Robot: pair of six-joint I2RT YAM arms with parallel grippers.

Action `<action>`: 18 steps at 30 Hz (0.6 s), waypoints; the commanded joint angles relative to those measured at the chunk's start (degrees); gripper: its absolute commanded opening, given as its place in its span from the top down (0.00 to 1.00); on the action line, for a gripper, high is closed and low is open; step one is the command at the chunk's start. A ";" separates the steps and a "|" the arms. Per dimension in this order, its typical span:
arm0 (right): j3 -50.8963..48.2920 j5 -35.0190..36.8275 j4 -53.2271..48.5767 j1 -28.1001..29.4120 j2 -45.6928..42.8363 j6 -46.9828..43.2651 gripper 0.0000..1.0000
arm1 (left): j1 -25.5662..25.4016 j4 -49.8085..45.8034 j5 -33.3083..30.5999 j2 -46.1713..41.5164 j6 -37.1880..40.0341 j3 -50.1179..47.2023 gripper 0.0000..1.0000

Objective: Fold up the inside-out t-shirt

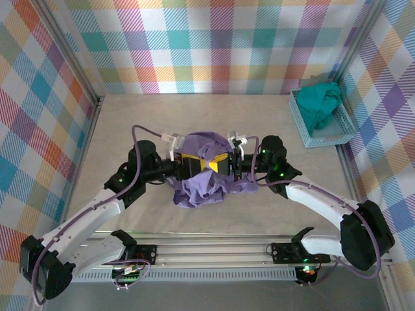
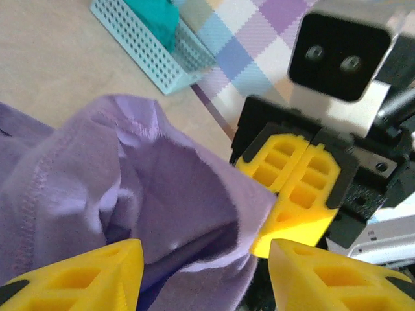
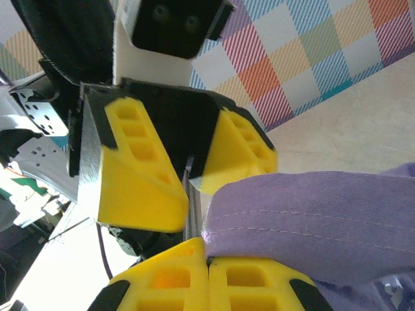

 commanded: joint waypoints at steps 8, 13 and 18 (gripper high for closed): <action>0.73 -1.90 -1.17 -0.22 -1.33 -2.94 1.00 | 0.27 6.04 7.69 3.54 1.73 1.64 0.60; 0.47 -1.76 -1.66 -0.16 -1.70 -3.34 1.00 | 0.27 6.51 7.00 3.79 1.82 1.32 0.78; 0.12 -1.68 -2.78 -0.18 -2.03 -3.98 1.00 | 0.27 5.51 5.45 3.73 2.14 1.64 0.89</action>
